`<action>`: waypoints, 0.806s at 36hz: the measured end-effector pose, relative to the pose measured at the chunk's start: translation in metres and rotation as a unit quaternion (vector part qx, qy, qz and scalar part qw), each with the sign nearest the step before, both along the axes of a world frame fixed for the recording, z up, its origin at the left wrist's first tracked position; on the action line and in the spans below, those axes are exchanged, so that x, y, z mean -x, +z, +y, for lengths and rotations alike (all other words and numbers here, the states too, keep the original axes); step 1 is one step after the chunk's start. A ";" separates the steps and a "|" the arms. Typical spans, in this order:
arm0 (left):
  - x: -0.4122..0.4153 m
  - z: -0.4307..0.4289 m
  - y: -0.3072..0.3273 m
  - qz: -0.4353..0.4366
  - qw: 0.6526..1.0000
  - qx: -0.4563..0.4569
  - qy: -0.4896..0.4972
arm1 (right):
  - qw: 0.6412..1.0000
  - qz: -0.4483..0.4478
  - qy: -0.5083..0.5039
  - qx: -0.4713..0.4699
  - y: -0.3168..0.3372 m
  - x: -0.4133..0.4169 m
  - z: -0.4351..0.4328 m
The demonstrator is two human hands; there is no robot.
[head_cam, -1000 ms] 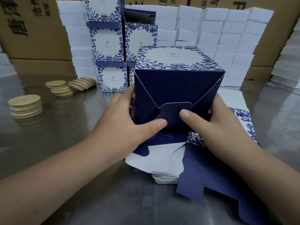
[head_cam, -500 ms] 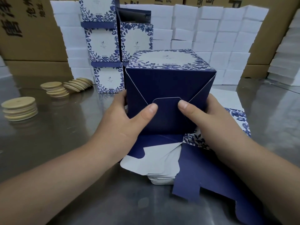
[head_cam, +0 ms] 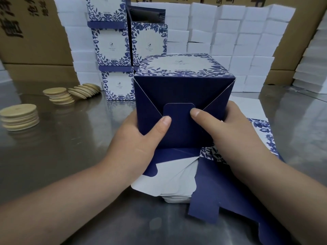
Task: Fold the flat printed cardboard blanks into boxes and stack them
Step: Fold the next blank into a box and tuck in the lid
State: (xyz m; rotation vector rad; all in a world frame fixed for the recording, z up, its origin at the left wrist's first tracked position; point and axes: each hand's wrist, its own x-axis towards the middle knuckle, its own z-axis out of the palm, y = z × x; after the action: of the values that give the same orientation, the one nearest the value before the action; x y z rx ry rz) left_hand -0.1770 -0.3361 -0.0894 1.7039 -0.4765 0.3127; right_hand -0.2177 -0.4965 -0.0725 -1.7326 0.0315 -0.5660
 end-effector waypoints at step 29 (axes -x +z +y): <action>-0.010 0.002 -0.004 0.018 0.999 0.016 0.043 | 0.997 -0.008 -0.047 0.055 -0.001 -0.004 0.002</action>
State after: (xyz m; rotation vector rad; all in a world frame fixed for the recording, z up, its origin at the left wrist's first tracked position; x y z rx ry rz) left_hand -0.1671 -0.3340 -0.0935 1.6988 -0.3717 0.3497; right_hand -0.2135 -0.4945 -0.0738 -1.8399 0.0733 -0.6613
